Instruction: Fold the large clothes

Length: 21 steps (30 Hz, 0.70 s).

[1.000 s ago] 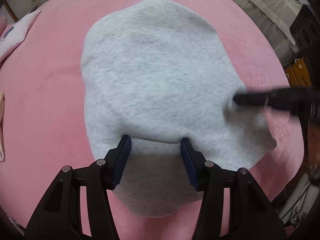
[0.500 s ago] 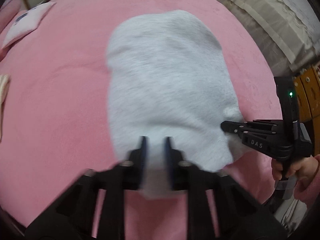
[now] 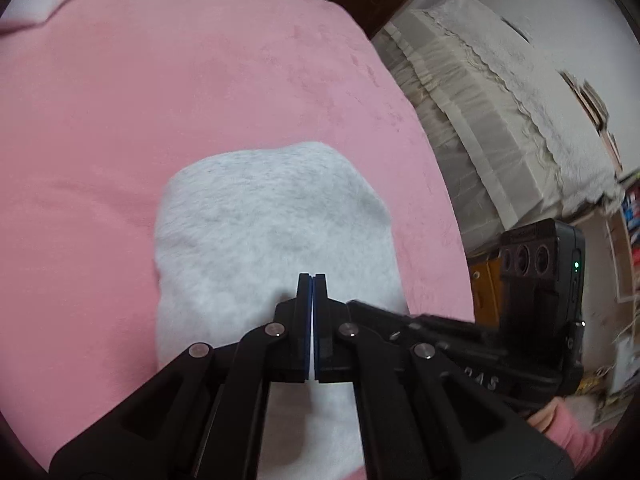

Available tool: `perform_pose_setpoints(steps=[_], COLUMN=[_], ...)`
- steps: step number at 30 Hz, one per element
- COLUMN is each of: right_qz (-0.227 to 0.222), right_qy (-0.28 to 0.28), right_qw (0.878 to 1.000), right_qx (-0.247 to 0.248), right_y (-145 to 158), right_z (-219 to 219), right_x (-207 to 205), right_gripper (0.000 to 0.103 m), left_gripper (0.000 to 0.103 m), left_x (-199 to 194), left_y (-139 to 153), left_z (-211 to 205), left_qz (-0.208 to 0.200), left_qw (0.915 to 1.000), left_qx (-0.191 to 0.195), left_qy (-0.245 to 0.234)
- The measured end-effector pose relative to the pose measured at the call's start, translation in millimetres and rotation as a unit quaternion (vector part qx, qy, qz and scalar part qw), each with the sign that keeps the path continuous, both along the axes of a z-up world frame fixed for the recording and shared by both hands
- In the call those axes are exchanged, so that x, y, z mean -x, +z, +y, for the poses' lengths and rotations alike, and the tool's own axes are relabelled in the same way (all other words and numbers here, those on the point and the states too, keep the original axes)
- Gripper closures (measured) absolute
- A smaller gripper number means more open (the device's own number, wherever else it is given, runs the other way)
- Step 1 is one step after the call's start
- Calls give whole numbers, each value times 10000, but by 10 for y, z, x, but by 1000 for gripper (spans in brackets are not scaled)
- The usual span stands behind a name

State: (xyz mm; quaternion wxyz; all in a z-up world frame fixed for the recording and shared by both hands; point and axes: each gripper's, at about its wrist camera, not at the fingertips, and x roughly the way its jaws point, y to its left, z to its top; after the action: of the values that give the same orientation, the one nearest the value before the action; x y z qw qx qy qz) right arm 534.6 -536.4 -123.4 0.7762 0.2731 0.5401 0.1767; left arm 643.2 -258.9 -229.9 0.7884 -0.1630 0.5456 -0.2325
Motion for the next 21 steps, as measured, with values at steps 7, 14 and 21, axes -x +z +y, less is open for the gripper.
perform_pose_setpoints(steps=[7,14,21], right_qz=[357,619,679], right_qy=[-625,-1758,-1609], right_qw=[9969,9823,9758], right_qx=[304,206,1318], right_y=[-487,-957,-563], right_z=[-345,-1456,-1839], right_x=[-173,280,618], right_gripper=[103,103,103], left_gripper=[103,103,103], left_x=[-129,-332,-60], left_y=[-784,-946,-330], left_z=[-328,-183,99], left_qz=[328,480,380], left_qw=[9991,9986,9992], left_qx=[-248,232,-71], left_qy=[-126,-57,83])
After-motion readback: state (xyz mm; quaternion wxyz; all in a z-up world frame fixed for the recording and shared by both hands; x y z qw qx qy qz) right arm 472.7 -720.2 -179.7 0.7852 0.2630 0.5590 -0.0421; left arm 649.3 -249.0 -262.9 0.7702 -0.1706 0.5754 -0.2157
